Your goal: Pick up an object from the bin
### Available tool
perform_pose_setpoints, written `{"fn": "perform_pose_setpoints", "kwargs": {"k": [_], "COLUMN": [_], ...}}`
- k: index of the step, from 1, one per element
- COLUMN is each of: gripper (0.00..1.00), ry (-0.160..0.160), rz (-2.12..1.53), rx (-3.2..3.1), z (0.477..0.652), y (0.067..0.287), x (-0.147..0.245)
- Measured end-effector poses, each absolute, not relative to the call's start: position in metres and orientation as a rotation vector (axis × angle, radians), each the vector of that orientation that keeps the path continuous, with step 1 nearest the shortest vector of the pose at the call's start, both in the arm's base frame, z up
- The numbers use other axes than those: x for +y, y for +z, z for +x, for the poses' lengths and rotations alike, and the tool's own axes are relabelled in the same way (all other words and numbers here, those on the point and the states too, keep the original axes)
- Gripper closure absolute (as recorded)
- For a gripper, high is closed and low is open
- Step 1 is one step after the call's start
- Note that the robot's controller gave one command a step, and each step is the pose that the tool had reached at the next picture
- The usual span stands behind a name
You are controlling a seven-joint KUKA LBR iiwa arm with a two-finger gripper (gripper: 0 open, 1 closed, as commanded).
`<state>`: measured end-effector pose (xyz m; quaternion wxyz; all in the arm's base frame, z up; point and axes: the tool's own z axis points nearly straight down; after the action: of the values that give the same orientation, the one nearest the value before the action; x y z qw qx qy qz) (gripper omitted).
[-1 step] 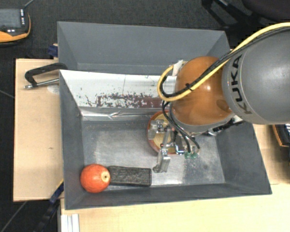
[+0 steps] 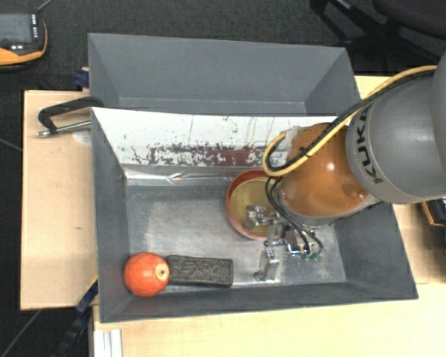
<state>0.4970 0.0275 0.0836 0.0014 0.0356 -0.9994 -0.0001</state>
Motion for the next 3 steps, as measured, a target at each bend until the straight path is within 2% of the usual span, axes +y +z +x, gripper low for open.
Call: {"fn": "perform_pose_setpoints", "kwargs": {"k": [1,2,3], "gripper": [0.0,1.0,1.0], "ry": [-0.005,-0.004,-0.007], "rz": [0.117,0.116,0.087], "rx": [-3.144,-3.144,-3.147], "z": [0.499,0.499,0.555], "y": [0.088,0.088,0.141], "x": [0.031,0.031,0.048]}}
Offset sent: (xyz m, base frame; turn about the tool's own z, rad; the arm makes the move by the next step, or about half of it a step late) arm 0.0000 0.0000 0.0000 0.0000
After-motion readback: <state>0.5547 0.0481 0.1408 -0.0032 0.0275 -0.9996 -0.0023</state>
